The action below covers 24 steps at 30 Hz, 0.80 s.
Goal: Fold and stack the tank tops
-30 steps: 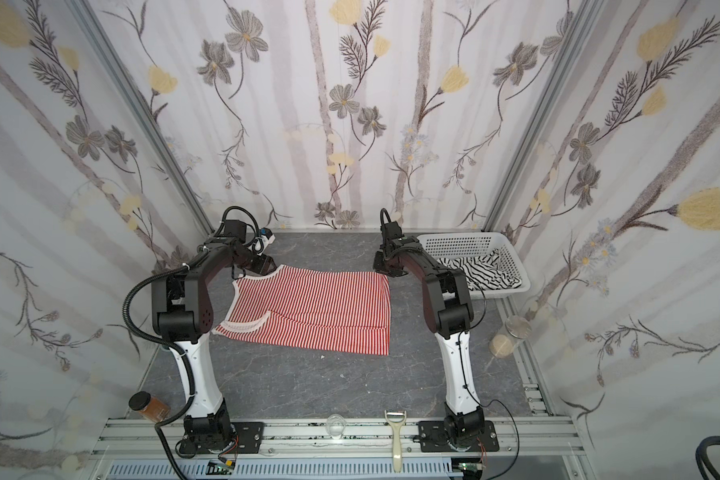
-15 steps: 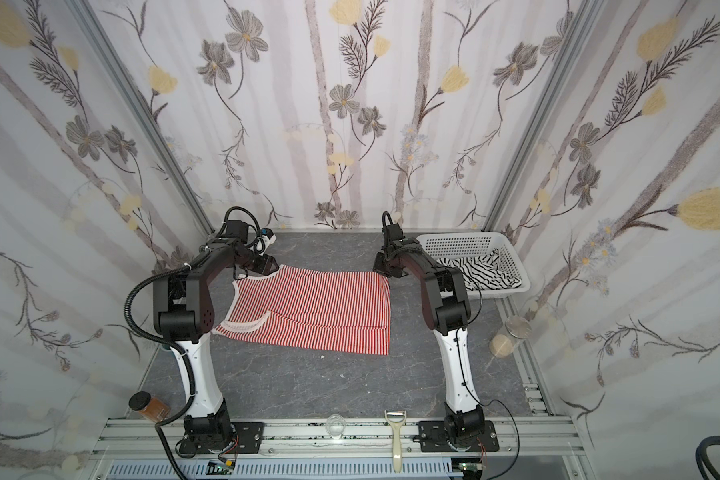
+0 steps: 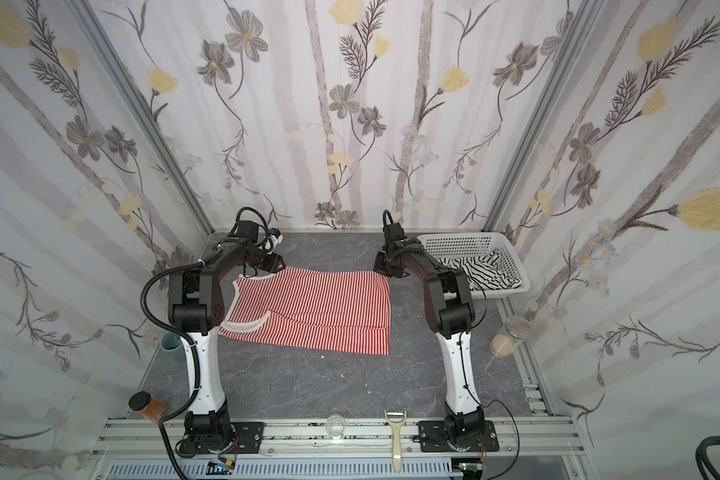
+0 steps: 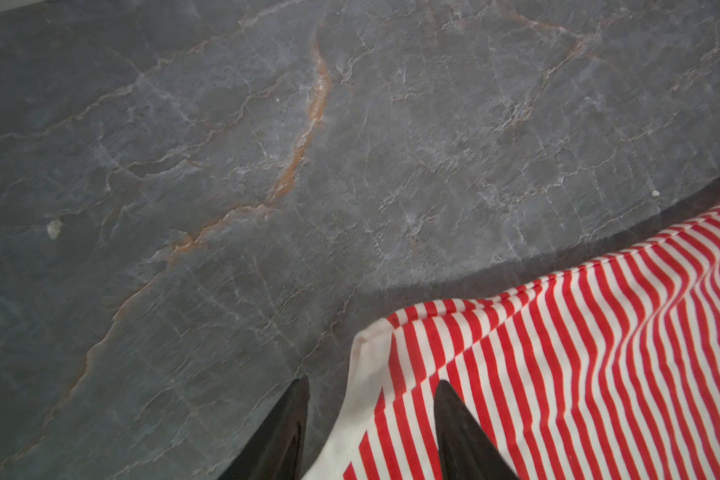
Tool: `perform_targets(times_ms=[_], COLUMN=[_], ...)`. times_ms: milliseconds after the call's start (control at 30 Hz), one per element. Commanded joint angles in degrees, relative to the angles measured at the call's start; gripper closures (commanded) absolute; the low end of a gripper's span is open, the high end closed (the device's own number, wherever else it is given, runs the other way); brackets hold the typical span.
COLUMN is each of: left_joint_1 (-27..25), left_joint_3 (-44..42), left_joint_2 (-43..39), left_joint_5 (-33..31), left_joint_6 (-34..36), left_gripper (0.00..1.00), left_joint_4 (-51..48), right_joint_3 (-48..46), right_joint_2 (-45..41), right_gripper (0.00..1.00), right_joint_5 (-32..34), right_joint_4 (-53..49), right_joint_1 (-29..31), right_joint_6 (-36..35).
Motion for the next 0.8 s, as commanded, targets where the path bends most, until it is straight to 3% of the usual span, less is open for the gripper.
perform_targets(times_ms=[0, 200, 267, 467, 533, 567, 767], left_joint_1=[-0.4, -1.3, -1.6, -1.6, -1.7, -1.6, -1.6], left_joint_3=[2.0, 4.1, 4.1, 3.3, 3.3, 3.0, 2.2], left_joint_2=[1.5, 3.9, 4.3, 4.7, 4.8, 4.6, 4.4], left_joint_5=[-0.5, -1.4, -2.5, -3.9, -4.1, -4.0, -3.5], left_joint_6=[-1.4, -1.3, -0.8, 0.3, 0.3, 0.3, 0.7], left_gripper=[0.52, 0.76, 0.80, 0.77, 0.64, 0.62, 0.62], left_joint_4=[0.8, 0.8, 0.8, 0.8, 0.8, 0.8, 0.9], right_joint_3=[-0.7, -2.3, -2.3, -2.2, -2.2, -2.2, -2.1], right_joint_2=[-1.6, -2.4, -2.6, -2.9, -2.9, -3.0, -3.2], right_gripper=[1.00, 1.00, 1.00, 1.00, 1.00, 1.00, 1.00], right_joint_5=[-0.5, -0.6, -0.6, -0.5, -0.5, -0.5, -0.6], right_joint_4=[2.9, 3.8, 3.8, 3.8, 3.8, 3.8, 3.8], right_joint_1=[0.1, 0.1, 0.1, -0.1, -0.3, -0.3, -0.4], right_joint_6=[-0.8, -0.7, -0.8, -0.8, -0.8, -0.8, -0.8])
